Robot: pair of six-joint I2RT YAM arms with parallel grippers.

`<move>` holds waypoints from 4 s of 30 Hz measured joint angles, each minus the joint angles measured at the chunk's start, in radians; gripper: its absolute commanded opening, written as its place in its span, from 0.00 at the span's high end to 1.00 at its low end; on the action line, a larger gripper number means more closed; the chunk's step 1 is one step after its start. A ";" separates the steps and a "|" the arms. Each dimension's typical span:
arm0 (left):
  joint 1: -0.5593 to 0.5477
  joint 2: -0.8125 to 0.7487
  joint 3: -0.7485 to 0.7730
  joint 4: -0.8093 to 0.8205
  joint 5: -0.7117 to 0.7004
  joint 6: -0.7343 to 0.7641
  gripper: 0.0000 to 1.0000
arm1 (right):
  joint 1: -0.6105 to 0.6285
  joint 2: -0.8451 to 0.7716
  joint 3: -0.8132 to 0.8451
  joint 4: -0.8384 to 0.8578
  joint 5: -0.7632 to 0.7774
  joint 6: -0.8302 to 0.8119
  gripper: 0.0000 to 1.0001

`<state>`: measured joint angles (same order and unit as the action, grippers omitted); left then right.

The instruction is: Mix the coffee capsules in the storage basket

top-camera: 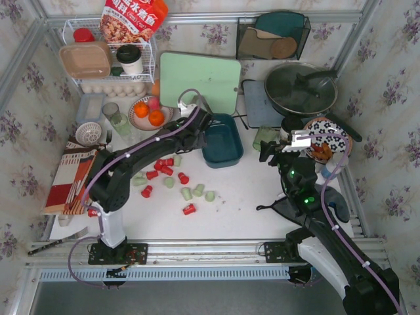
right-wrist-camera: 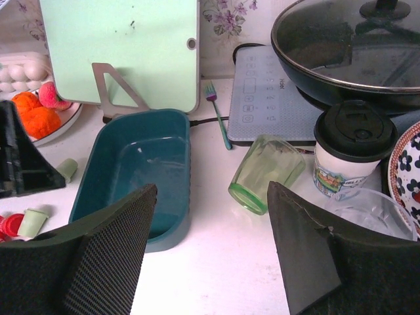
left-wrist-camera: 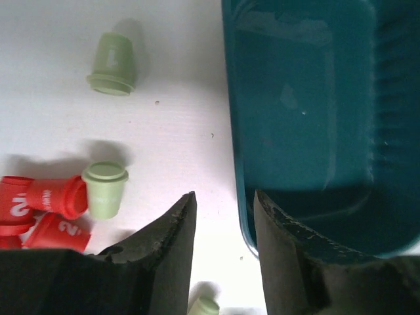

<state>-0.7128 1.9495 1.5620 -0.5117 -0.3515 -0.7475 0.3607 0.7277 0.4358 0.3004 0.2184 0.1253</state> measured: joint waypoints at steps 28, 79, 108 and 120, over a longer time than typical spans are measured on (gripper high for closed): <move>-0.249 -0.394 -0.435 0.005 0.173 0.460 0.36 | 0.000 0.124 -0.008 0.024 -0.061 0.008 0.27; -0.211 -0.087 -0.355 -0.026 0.243 0.353 0.56 | 0.000 0.140 -0.008 0.030 -0.076 0.007 0.27; -0.133 -0.396 -0.360 0.221 0.247 0.387 0.61 | 0.000 0.136 -0.059 0.121 -0.191 -0.013 0.27; -0.053 -0.030 -0.031 0.244 0.317 0.405 0.49 | 0.000 0.151 -0.046 0.118 -0.140 -0.008 0.24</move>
<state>-0.7654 1.9194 1.5314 -0.2676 -0.0341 -0.3428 0.3607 0.8783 0.3897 0.4187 0.0788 0.1177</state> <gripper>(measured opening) 0.458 0.755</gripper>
